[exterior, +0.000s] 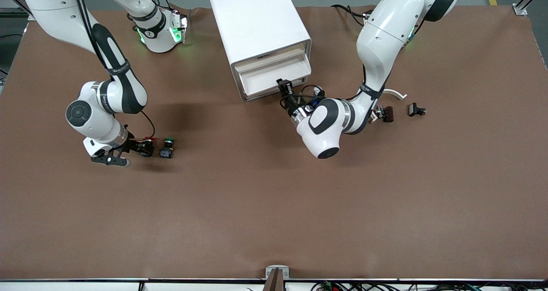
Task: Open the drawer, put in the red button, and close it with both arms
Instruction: 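Pull the drawer open with the left gripper while the right gripper grasps the button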
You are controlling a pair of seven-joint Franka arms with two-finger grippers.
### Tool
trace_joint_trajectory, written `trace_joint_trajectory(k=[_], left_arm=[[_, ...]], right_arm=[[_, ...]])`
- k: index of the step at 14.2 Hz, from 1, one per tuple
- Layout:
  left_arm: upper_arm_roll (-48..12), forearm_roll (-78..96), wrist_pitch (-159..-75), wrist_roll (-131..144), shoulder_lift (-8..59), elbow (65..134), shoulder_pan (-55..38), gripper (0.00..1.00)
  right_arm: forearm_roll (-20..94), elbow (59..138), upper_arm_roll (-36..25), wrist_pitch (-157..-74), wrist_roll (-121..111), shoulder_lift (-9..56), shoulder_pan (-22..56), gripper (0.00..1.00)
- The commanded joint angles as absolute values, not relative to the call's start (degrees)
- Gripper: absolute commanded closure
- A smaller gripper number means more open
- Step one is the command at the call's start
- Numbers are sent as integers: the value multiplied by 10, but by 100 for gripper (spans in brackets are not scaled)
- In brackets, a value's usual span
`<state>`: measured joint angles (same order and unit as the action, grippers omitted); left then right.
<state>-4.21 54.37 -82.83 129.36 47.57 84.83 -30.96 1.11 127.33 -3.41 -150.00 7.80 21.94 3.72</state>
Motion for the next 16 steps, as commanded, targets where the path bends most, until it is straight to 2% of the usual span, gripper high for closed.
trace_joint_trajectory(k=[1,9,11,12,13,14,16], left_arm=[[-20,543,-831,1269,496,813,-312,97],[-9,542,-844,1244,498,791,-283,94],[-8,542,-850,1231,498,790,-278,93],[-8,541,-852,1224,498,790,-277,93],[-8,540,-854,1216,499,790,-275,80],[-7,540,-857,1206,499,791,-272,61],[0,539,-859,1187,499,788,-272,15]], right_arm=[[14,1279,-34,-1508,84,226,40,0],[14,1279,-34,-1512,84,236,47,0],[14,1280,-34,-1511,84,236,47,18],[14,1280,-34,-1509,85,236,47,32],[14,1280,-34,-1510,85,236,47,46],[14,1280,-34,-1511,84,236,46,62],[15,1284,-34,-1511,86,235,46,100]])
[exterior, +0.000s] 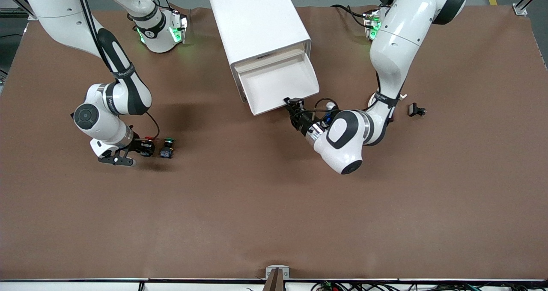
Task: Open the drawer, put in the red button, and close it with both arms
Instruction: 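Pull the drawer open with the left gripper while the right gripper grasps the button, then lift the red button with the right gripper while the left gripper withdraws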
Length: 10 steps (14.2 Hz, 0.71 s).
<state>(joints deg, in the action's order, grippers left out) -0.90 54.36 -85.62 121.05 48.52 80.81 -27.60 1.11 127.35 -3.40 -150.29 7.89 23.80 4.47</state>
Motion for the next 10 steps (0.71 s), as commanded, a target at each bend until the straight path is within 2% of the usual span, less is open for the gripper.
trace_joint_trajectory(k=[1,3,7,10], left_arm=[[4,538,-859,1181,499,780,-273,0],[5,527,-859,1181,496,755,-272,0],[51,521,-858,1180,489,705,-272,0],[93,512,-859,1152,472,687,-272,0]], right_arm=[[15,1284,-34,-1506,88,234,45,100],[15,1277,-33,-1478,105,224,48,100],[21,1212,-30,-1318,175,169,71,100],[44,1141,-29,-1202,299,141,132,100]])
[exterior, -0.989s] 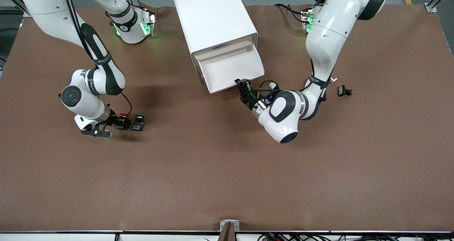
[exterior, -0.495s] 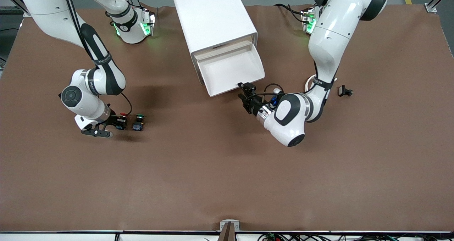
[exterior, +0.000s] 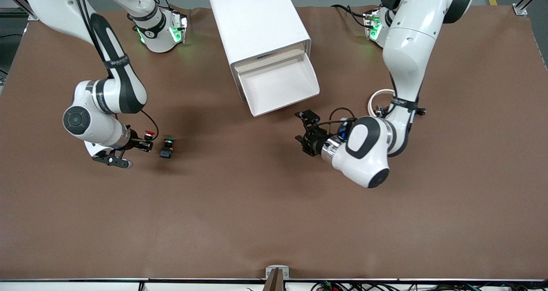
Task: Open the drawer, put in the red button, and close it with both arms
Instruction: 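Lift the red button with the right gripper while the left gripper withdraws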
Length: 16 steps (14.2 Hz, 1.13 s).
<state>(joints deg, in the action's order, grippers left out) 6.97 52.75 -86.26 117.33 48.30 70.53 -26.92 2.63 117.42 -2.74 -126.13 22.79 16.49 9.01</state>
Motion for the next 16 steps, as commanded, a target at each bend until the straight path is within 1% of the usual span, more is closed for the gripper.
trace_joint_trajectory(k=[1,3,5,7,11,12,16], left_arm=[[112,507,-866,1138,467,680,-276,0],[143,504,-867,1120,443,681,-275,0],[158,484,-867,1068,419,682,-269,0],[162,463,-867,1019,391,685,-265,0],[164,351,-871,914,361,683,-265,0],[163,319,-873,892,358,683,-264,0],[164,212,-873,690,309,685,-266,0]], right_arm=[[58,1116,-29,-1168,348,135,155,100],[83,1073,-29,-1115,425,127,193,100],[93,1051,-29,-1096,499,117,234,100],[101,1051,-30,-1100,562,107,284,100],[105,1045,-30,-1113,707,104,380,100],[105,1043,-30,-1117,740,104,400,100],[102,1047,-31,-1135,845,109,460,100]])
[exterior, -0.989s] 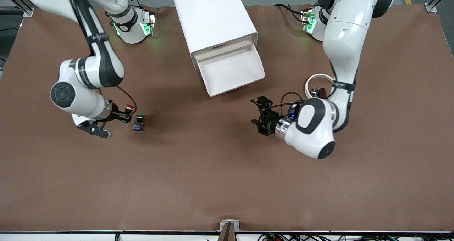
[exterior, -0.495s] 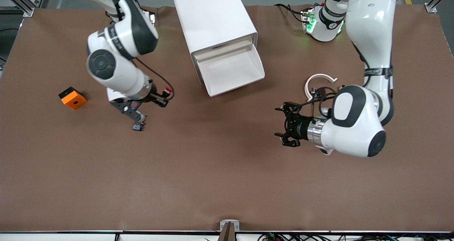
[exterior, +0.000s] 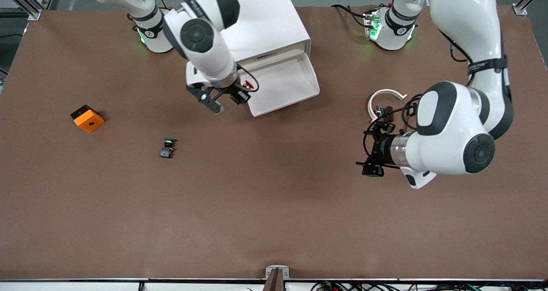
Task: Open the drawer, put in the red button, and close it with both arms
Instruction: 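Lift the red button with the right gripper while the left gripper withdraws, then lower the red button into the open drawer and open the right gripper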
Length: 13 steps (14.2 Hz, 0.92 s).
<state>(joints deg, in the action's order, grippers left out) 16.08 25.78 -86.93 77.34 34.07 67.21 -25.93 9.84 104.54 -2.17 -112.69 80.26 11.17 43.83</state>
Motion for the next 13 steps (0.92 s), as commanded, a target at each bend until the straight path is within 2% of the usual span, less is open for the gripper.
trace_joint_trajectory(k=[1,6,13], left_arm=[[162,184,-873,653,299,685,-266,0],[161,61,-872,502,263,685,-267,0],[163,39,-869,341,222,693,-256,0]], right_arm=[[101,1049,-31,-1145,866,110,474,100],[97,1049,-31,-1204,939,135,526,100],[77,1042,-31,-1245,973,177,554,100]])
